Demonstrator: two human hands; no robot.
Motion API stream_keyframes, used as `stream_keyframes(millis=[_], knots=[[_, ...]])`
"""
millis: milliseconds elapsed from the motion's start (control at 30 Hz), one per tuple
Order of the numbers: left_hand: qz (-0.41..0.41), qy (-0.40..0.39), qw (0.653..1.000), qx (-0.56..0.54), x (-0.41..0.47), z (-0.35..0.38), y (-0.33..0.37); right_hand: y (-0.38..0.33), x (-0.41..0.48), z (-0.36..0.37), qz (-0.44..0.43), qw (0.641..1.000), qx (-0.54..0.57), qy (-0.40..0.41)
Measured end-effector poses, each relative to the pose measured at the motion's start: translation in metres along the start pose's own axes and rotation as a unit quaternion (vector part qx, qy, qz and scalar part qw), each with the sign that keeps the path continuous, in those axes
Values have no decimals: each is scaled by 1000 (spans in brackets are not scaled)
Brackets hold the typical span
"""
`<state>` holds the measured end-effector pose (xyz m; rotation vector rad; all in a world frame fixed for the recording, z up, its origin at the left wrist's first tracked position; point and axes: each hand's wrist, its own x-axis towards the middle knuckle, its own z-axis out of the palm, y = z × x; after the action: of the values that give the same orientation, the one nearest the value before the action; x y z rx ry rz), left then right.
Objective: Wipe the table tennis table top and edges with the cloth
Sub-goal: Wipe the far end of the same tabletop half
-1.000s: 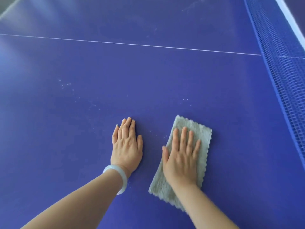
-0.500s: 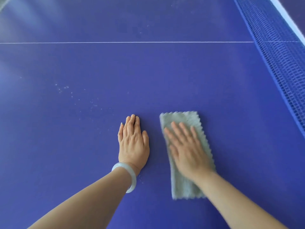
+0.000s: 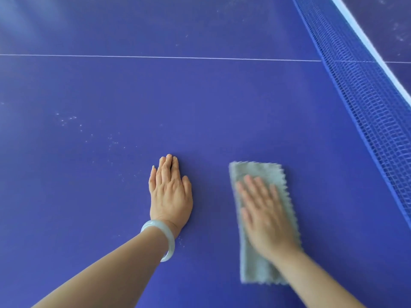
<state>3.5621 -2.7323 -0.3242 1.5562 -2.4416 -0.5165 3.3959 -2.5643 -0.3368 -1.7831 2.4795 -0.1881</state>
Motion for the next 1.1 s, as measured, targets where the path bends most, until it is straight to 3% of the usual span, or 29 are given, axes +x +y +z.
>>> stream_keyframes(millis=[67,133,200,267,333,400,467,533,633,700,867,1000,1100], knots=[[-2,2,1000,3,0,0,2,60,20,-13,164,986,-24,12],[-2,6,1000,8,0,0,3,95,43,-23,331,944,-10,4],[-6,5,1000,11,0,0,3,82,67,-24,398,917,9,10],[-8,4,1000,7,0,-1,3,33,88,-13,318,948,18,28],[-3,6,1000,-2,0,-4,2,-25,95,0,130,991,18,26],[5,12,999,-29,0,-6,1,-51,90,5,-26,999,19,-9],[-5,27,997,-67,0,-9,1,-33,92,3,-91,995,15,-30],[16,49,994,-93,2,-12,4,3,103,-1,-56,998,4,-22],[175,28,981,-82,16,-8,26,56,136,-13,132,991,9,1],[222,7,974,-47,38,0,45,74,154,-17,185,983,0,-4],[128,13,992,-10,94,19,57,94,183,-20,174,985,-8,-16],[107,15,994,28,96,21,60,99,219,-22,159,987,-2,-36],[103,1,994,30,95,20,61,69,257,-21,82,996,-1,-37]])
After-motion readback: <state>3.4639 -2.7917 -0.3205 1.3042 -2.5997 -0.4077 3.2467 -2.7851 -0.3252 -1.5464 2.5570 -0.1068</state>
